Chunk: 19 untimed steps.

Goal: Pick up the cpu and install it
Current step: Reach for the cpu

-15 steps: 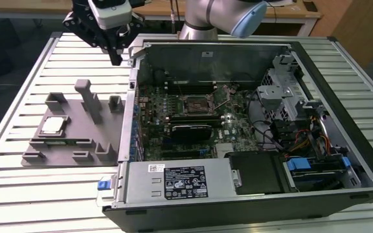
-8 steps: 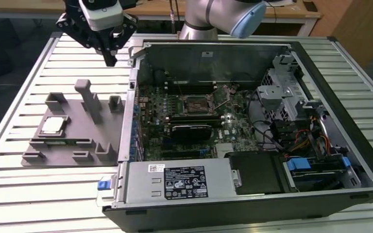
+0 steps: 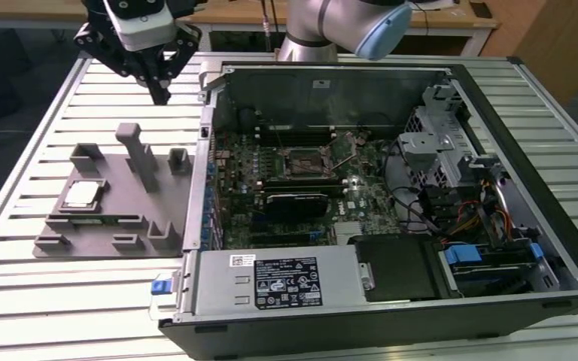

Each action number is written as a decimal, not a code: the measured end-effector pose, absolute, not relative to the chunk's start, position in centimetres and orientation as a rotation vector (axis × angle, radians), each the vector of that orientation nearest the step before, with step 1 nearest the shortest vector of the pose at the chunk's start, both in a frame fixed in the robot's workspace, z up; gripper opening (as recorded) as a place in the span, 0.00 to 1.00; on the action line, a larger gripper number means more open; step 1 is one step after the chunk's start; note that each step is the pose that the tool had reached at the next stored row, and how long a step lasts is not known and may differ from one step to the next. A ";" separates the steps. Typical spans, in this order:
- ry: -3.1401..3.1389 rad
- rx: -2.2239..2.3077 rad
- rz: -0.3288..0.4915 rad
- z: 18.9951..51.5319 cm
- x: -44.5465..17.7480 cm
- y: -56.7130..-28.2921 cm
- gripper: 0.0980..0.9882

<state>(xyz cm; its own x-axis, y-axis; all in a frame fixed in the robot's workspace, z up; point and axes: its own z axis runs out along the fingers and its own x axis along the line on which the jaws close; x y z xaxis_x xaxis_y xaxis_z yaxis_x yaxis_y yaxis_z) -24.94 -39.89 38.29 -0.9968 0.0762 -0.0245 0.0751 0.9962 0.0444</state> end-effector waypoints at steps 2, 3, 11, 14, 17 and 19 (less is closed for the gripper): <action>3.113 0.118 0.067 38.2 -25.3 -39.9 0.01; 3.113 0.118 0.068 38.2 -25.5 -39.9 0.01; 3.112 0.118 0.068 37.9 -26.9 -39.9 0.01; 3.113 0.118 0.068 37.7 -27.5 -39.9 0.01; 3.112 0.118 0.068 37.5 -28.1 -39.9 0.01; 3.112 0.118 0.068 37.4 -28.4 -39.9 0.01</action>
